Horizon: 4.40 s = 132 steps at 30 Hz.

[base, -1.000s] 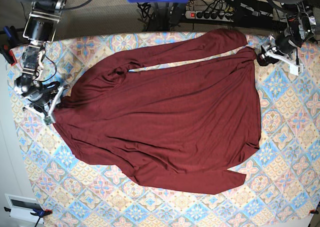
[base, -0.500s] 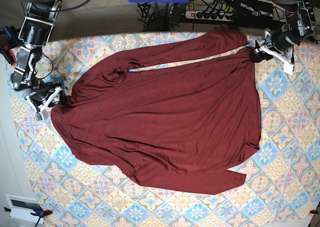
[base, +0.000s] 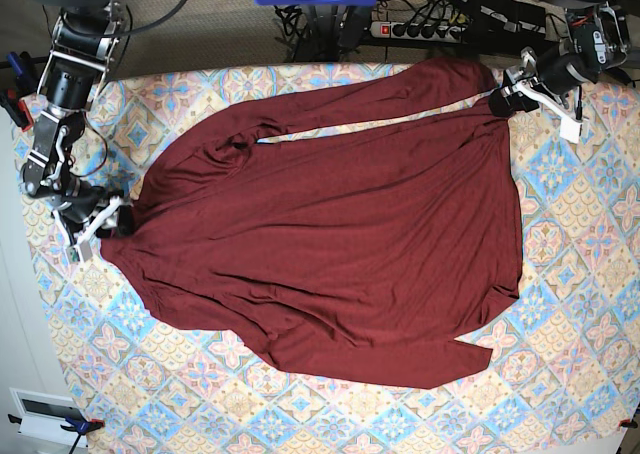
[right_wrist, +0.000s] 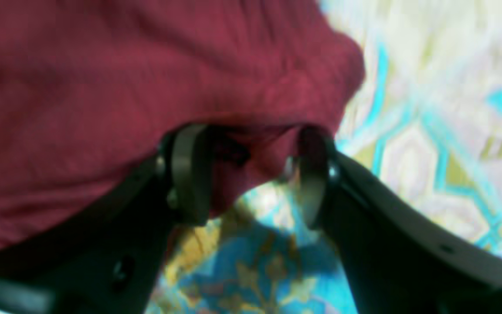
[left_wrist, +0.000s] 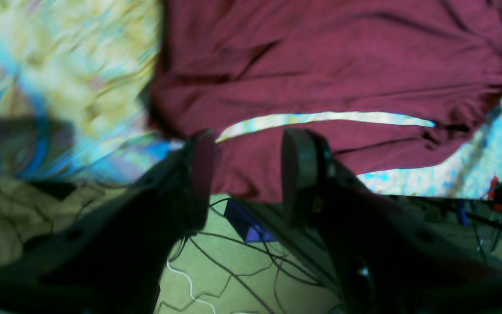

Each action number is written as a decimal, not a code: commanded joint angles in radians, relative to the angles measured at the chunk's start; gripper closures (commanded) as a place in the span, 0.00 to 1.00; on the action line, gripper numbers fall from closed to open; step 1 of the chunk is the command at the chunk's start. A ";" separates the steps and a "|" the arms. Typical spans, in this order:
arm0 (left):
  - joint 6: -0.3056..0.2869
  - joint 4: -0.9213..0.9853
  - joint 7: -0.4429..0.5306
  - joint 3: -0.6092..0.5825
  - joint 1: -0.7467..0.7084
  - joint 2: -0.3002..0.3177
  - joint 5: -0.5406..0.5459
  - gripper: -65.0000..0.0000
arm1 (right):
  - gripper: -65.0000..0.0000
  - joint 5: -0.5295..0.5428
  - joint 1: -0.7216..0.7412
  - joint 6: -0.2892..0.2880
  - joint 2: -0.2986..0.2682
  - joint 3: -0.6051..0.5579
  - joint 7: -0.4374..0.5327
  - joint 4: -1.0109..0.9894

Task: Layout the t-shirt on the table in an organized manner, then fold the t-shirt properly
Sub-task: 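Lift the shirt edge with the left gripper and pull it outward, then release the sleeve with the left gripper and regrasp the shirt corner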

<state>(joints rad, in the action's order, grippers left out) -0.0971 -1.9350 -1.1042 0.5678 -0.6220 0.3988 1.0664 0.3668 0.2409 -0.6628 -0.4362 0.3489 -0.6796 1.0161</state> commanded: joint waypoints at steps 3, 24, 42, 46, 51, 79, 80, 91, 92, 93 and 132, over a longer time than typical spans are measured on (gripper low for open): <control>-0.002 -0.011 0.006 -0.018 -0.005 0.015 0.011 0.61 | 0.60 0.002 0.005 -0.007 -0.022 -0.003 0.007 0.002; -0.002 -0.007 0.014 -0.173 -0.040 0.041 -0.199 0.61 | 1.00 0.001 -0.001 -0.004 -0.023 -0.003 0.007 0.007; 0.004 0.159 0.181 -0.322 -0.022 0.041 -0.268 0.61 | 1.00 0.001 -0.001 -0.004 -0.023 -0.004 0.004 0.011; 0.004 0.210 0.197 -0.398 0.018 0.041 -0.266 0.63 | 1.00 0.001 -0.001 -0.004 -0.023 -0.004 0.002 0.013; -0.002 0.210 0.197 -0.414 0.026 0.041 -0.256 0.87 | 1.00 0.001 -0.001 -0.004 -0.023 -0.004 -0.001 0.013; -0.063 -0.056 0.189 -0.027 0.032 0.062 -0.097 1.00 | 1.00 0.001 -0.001 -0.005 -0.022 -0.006 -0.004 0.013; -0.063 -0.056 0.189 -0.024 0.058 0.062 -0.097 1.00 | 1.00 0.001 -0.001 -0.005 -0.022 -0.006 -0.004 0.013; -0.059 0.004 0.187 -0.024 0.242 0.007 -0.101 1.00 | 1.00 0.001 0.001 -0.005 -0.020 -0.006 -0.001 0.013; -0.059 0.035 0.187 -0.022 0.262 -0.004 -0.104 1.00 | 1.00 0.001 0.001 -0.005 -0.020 -0.006 0.001 0.011; -0.059 0.068 0.187 -0.022 0.279 -0.011 -0.107 1.00 | 1.00 0.001 0.002 -0.005 -0.020 -0.004 0.001 0.011; -0.059 0.164 0.045 -0.044 0.054 0.065 0.021 0.65 | 1.00 0.001 0.001 -0.005 -0.019 -0.004 -0.002 0.014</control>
<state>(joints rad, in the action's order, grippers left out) -0.1532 -1.7573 -1.0649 0.5175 -0.5682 0.4465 1.0698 0.3489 0.2188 -0.6628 -0.4324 0.3393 -0.7002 1.0126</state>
